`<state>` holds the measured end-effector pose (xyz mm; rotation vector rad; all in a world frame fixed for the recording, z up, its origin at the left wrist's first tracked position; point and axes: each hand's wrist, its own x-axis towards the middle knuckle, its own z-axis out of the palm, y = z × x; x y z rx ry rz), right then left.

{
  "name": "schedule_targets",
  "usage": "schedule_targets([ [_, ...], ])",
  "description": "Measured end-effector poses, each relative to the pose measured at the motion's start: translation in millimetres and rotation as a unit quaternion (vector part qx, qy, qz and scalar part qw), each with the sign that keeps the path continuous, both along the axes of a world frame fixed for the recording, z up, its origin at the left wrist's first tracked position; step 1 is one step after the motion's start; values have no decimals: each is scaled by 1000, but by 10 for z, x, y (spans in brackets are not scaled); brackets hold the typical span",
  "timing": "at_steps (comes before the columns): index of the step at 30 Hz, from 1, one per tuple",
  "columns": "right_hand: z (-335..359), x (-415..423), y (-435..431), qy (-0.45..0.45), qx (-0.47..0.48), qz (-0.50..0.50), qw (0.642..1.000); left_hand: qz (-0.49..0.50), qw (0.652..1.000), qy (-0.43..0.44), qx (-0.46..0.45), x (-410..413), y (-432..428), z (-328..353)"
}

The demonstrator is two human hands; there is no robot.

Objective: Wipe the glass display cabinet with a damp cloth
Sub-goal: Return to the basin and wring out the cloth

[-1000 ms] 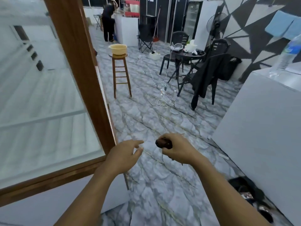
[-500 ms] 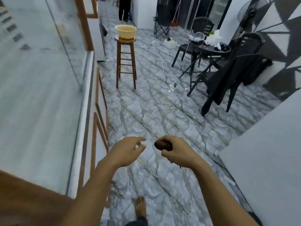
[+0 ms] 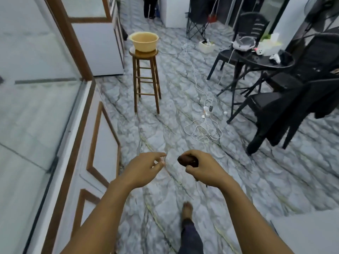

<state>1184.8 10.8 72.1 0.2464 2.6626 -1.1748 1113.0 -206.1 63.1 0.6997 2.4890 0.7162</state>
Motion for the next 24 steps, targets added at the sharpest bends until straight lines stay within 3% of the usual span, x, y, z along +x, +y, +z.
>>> schedule_targets([
  [11,4,-2956,1113,-49,-35,100,993,110,993,-28,10,-2522,952,-10],
  [24,-57,-6513,1175,-40,-60,105,992,106,993,-12,58,-6086,1207,-120],
])
